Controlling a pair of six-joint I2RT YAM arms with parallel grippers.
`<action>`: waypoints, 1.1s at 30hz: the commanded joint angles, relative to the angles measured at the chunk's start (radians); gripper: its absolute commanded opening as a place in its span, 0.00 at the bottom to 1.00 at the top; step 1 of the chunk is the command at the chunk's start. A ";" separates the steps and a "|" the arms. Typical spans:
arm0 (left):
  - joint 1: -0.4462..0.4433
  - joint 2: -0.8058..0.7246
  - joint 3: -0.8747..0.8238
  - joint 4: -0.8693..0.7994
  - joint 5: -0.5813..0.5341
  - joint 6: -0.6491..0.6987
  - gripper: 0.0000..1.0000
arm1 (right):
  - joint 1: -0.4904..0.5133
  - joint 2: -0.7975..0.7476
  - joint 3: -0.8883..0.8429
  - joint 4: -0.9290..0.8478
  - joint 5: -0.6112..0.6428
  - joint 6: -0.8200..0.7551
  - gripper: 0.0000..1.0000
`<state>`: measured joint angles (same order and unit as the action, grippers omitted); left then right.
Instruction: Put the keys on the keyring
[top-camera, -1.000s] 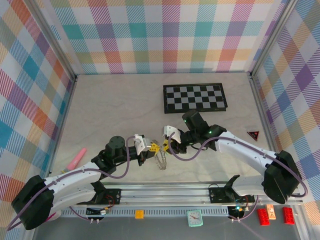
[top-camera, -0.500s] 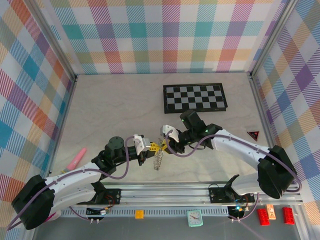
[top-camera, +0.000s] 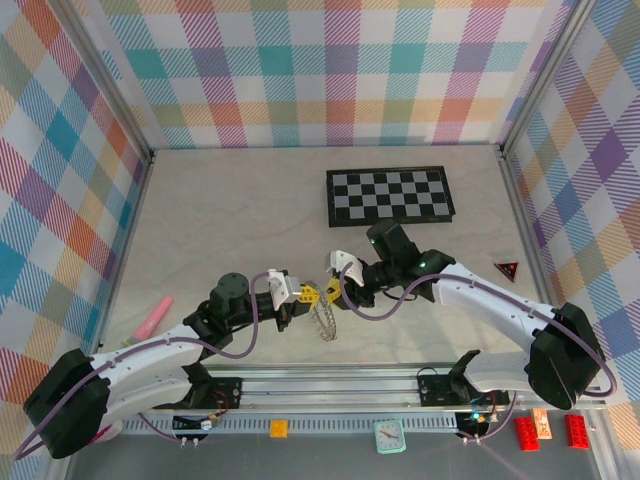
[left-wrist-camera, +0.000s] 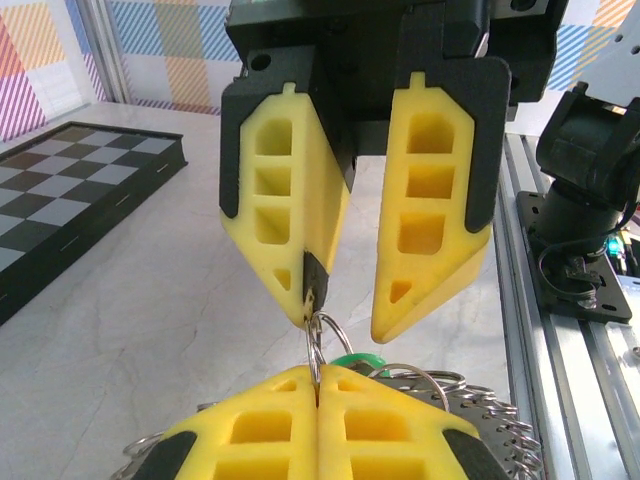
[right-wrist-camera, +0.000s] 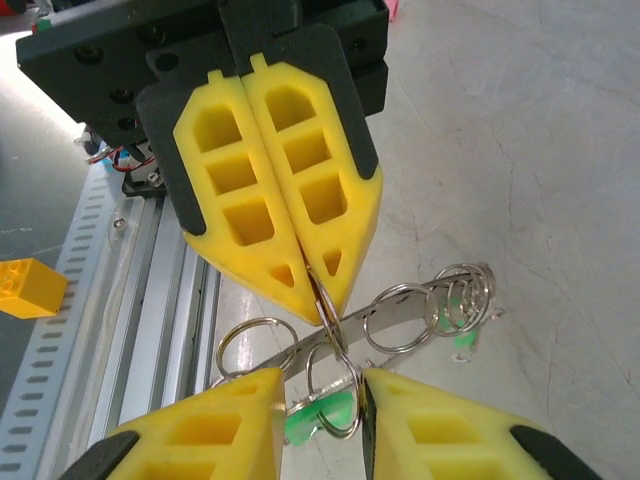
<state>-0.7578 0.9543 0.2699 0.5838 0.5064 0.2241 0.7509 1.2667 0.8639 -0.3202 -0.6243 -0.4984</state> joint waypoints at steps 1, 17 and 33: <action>-0.002 -0.001 0.003 0.083 0.027 0.000 0.00 | -0.007 -0.003 0.005 0.055 -0.030 0.020 0.27; -0.002 0.009 0.015 0.086 0.049 -0.001 0.00 | -0.012 0.035 0.006 0.081 -0.024 0.032 0.28; -0.001 0.002 0.021 0.065 -0.014 -0.012 0.24 | -0.012 0.055 0.037 0.046 -0.094 0.004 0.00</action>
<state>-0.7570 0.9733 0.2703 0.6064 0.5003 0.2230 0.7406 1.3304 0.8650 -0.2638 -0.6968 -0.4618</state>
